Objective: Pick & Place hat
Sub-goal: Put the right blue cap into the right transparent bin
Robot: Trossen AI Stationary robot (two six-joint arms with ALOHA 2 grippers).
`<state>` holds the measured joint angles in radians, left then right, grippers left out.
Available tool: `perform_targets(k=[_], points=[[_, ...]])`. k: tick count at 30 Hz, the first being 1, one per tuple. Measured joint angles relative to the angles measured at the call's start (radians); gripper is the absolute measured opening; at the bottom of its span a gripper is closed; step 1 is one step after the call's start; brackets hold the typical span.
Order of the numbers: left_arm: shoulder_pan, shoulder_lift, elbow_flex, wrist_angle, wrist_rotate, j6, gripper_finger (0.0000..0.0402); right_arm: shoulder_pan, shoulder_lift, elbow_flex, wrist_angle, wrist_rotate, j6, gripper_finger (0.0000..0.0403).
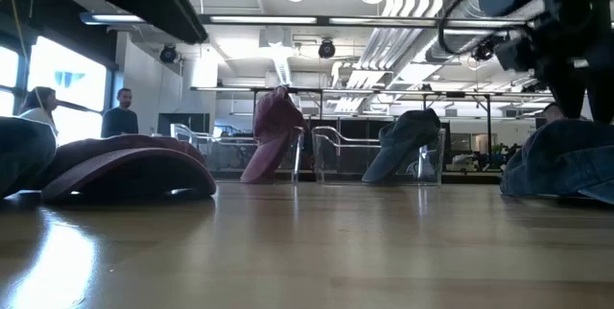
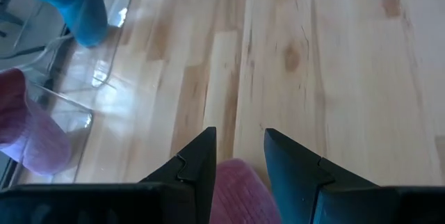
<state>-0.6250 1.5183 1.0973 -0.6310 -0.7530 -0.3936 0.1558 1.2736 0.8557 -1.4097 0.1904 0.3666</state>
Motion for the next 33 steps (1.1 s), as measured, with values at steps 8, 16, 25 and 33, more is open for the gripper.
perform_targets(k=[8, 16, 25, 33], points=[[0.003, 0.019, 0.000, 0.003, -0.008, 0.030, 0.0117, -0.052, 0.005, -0.133, 0.156, -0.012, -0.139, 0.0208], [0.003, 0.019, 0.000, 0.004, -0.017, 0.030, 0.0117, -0.065, 0.005, -0.084, 0.176, -0.005, -0.150, 0.0035], [0.003, 0.019, 0.000, 0.004, -0.020, 0.030, 0.0117, -0.059, 0.006, 0.169, 0.162, 0.020, -0.169, 0.0029], [0.003, 0.019, 0.000, 0.003, -0.070, 0.030, 0.0117, 0.015, 0.004, 0.462, 0.321, 0.432, -0.162, 0.0029]])
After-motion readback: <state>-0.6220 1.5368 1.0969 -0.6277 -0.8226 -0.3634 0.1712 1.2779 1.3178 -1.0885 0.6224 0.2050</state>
